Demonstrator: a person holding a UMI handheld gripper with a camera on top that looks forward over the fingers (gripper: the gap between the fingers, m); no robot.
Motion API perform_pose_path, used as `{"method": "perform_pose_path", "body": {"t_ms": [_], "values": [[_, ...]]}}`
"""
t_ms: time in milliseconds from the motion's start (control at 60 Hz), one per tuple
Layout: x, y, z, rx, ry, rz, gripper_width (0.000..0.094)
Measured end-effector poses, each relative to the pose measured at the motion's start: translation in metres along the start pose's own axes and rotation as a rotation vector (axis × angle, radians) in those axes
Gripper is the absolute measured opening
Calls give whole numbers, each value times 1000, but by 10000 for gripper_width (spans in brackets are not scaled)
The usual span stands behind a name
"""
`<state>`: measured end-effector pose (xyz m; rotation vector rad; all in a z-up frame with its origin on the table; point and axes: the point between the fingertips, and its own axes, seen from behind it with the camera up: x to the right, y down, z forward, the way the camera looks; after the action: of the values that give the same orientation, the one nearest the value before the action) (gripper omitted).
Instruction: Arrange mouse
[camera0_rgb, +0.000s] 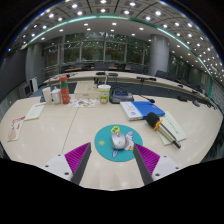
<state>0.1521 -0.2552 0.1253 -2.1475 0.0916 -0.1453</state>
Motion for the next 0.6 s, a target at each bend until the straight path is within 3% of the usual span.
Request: {"method": "perform_pose_path", "body": {"t_ms": [333,600], "values": [[-43,24,-178,62,62,5,859],[-54,23,-232,104,85,-14,857]]}}
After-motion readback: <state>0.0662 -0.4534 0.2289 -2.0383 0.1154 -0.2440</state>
